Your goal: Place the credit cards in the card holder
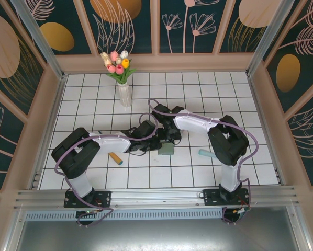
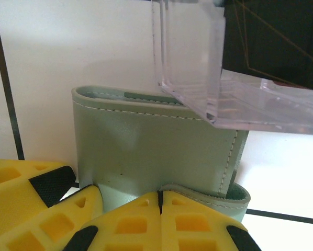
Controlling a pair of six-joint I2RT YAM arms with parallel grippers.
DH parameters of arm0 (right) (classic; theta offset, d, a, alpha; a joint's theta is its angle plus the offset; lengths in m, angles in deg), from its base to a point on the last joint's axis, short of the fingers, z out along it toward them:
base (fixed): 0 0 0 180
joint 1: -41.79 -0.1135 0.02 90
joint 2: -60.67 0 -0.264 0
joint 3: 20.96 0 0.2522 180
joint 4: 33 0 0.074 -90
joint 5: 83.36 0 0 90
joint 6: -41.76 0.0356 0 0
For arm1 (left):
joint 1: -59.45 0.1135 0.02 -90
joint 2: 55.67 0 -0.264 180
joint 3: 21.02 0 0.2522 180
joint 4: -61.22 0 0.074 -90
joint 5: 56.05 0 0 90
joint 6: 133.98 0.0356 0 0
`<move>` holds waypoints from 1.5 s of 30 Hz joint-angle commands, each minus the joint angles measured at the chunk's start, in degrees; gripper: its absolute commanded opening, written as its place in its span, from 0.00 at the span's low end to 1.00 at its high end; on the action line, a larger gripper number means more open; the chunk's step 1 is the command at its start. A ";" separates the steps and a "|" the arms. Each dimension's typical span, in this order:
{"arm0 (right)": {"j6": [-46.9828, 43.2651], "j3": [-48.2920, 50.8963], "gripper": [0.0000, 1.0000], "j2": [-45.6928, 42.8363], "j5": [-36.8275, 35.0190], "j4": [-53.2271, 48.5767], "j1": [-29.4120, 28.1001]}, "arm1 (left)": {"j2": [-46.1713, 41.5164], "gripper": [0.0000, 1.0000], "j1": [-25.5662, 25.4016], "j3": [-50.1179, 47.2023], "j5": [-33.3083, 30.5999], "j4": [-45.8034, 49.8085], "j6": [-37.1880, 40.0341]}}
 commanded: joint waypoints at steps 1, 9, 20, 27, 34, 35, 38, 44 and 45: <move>0.46 3.01 0.00 3.73 5.63 5.40 -1.98 | 1.03 0.29 -0.41 0.26 0.07 0.79 0.66; 1.71 6.30 0.00 7.43 -0.02 1.88 -2.67 | 1.33 0.29 -0.43 0.09 0.50 0.49 0.66; 4.06 17.27 0.00 15.53 2.70 9.24 -4.65 | 1.44 0.29 -0.36 0.07 1.04 -0.19 0.51; 3.37 14.51 0.00 18.05 2.88 8.29 -4.67 | 1.07 0.29 -0.36 -0.08 0.86 -0.24 0.67; 3.14 7.59 0.00 7.75 2.08 7.69 -2.61 | 0.83 0.29 -0.38 -0.17 0.80 -0.08 1.01; 2.89 5.53 0.00 6.55 1.44 6.76 -2.28 | 0.77 0.29 -0.38 -0.25 0.64 -0.12 0.86; 1.70 0.48 0.00 3.76 1.47 5.01 -1.84 | 0.98 0.29 -0.35 -0.17 0.62 -0.15 0.76; 1.18 -3.12 0.00 0.50 1.17 2.29 -1.69 | 0.70 0.29 -0.42 -0.37 0.01 0.07 0.55; 1.18 -3.03 0.00 0.22 1.48 2.28 -1.70 | 0.70 0.29 -0.38 -0.35 -0.02 0.11 0.54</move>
